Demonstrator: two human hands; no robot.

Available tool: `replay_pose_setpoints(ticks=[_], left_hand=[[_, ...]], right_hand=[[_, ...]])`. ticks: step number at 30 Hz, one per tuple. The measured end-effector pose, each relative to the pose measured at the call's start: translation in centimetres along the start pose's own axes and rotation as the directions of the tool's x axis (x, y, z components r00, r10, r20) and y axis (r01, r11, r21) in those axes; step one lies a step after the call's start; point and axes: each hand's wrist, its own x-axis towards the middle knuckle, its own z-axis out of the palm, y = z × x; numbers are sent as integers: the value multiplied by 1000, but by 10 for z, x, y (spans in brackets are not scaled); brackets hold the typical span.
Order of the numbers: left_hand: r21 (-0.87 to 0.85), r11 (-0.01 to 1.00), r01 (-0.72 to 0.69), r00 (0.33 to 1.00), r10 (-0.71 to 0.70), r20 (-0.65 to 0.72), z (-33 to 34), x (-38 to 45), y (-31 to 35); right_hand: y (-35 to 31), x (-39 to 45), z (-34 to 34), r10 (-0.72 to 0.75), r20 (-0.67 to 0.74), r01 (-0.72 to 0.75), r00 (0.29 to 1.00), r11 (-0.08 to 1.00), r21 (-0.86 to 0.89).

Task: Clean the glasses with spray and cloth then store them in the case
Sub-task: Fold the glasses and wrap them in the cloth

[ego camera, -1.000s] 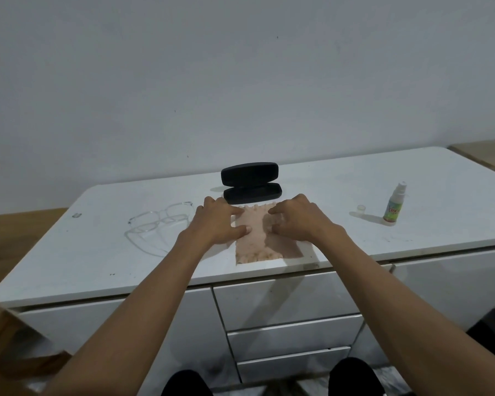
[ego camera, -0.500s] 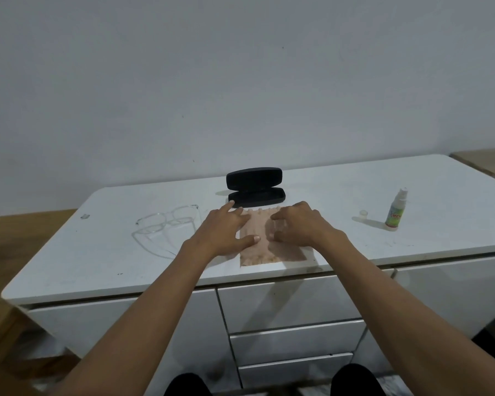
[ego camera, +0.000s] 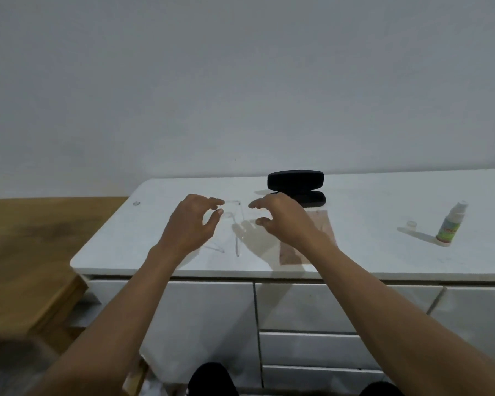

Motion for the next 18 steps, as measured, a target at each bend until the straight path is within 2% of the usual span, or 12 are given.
replay_pose_setpoints(ticks=[3, 6, 9, 13, 18], left_hand=[[81, 997, -15, 997, 21, -73, -13, -12, -25], [222, 971, -85, 994, 98, -47, -19, -20, -49], [259, 958, -123, 991, 131, -15, -15, -24, -59], [240, 964, -116, 988, 136, -70, -4, -23, -58], [196, 980, -33, 980, 71, -188, 3, -24, -55]], right_hand=[[-12, 10, 16, -78, 5, 78, 997, 995, -56], [-16, 16, 28, -163, -29, 156, 986, 975, -161], [-14, 20, 40, -201, -80, 182, 976, 963, -199], [-6, 21, 55, -210, -193, 187, 959, 974, -131], [-5, 18, 53, -88, -338, 108, 937, 993, 40]])
